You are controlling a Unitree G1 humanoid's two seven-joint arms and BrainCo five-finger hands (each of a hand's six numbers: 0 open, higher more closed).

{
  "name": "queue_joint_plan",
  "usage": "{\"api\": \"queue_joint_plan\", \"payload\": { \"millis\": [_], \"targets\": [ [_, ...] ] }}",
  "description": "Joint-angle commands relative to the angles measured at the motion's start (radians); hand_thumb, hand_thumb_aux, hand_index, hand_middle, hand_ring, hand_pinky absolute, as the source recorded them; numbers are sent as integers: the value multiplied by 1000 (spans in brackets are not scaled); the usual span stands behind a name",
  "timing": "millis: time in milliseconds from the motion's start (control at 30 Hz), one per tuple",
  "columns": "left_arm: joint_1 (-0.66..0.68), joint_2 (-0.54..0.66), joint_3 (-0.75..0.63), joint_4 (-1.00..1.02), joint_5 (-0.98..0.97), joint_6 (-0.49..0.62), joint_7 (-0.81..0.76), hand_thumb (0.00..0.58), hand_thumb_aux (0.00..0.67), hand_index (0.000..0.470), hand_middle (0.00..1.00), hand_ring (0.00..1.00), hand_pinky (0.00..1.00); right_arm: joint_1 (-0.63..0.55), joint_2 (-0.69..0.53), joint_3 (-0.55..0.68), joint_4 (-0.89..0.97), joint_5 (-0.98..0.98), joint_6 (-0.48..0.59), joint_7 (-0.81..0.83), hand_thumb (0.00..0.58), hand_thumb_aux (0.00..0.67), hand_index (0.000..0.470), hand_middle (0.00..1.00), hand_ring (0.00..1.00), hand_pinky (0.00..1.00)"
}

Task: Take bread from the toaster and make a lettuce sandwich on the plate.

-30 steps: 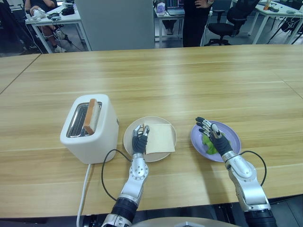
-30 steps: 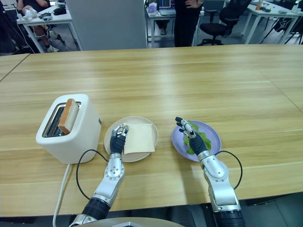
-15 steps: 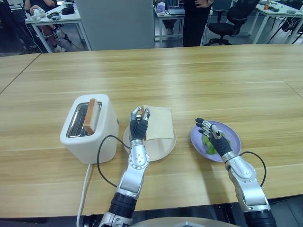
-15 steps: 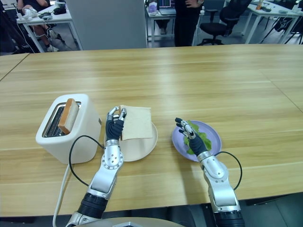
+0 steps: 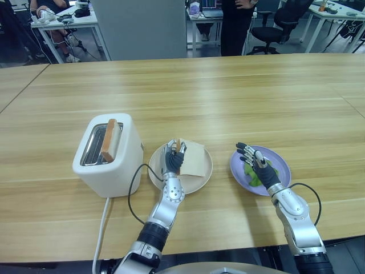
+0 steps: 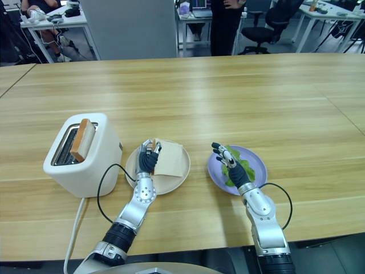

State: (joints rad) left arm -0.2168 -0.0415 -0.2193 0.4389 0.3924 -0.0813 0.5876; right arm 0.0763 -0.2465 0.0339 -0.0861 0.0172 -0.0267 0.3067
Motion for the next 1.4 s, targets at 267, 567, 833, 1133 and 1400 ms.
{"api": "queue_joint_plan", "payload": {
  "millis": [267, 567, 833, 1133, 1400],
  "targets": [
    [8, 42, -50, -32, 189, 206, 8, 0, 0, 0, 1000, 1000, 1000, 0, -3, -12, 29, 11, -2, 2, 0, 0, 0, 0, 0, 0],
    [76, 130, -155, -282, 577, 667, -37, 0, 0, 0, 780, 780, 780, 3, -4, -14, 25, 15, 1, 1, 0, 0, 0, 0, 0, 0],
    [114, 159, -182, -542, 750, 796, -149, 0, 0, 0, 753, 753, 753, 0, -7, -15, 25, 16, 0, 1, 0, 0, 0, 0, 0, 0],
    [322, -96, 29, -731, -91, 181, -267, 0, 0, 0, 129, 129, 129, -172, -275, 9, 124, -172, -144, 75, 0, 0, 0, 0, 0, 0],
    [514, -51, 46, -720, -150, 13, -235, 0, 0, 0, 86, 86, 86, -529, -567, 318, 743, -836, -633, -433, 0, 0, 0, 0, 0, 0]
  ]
}}
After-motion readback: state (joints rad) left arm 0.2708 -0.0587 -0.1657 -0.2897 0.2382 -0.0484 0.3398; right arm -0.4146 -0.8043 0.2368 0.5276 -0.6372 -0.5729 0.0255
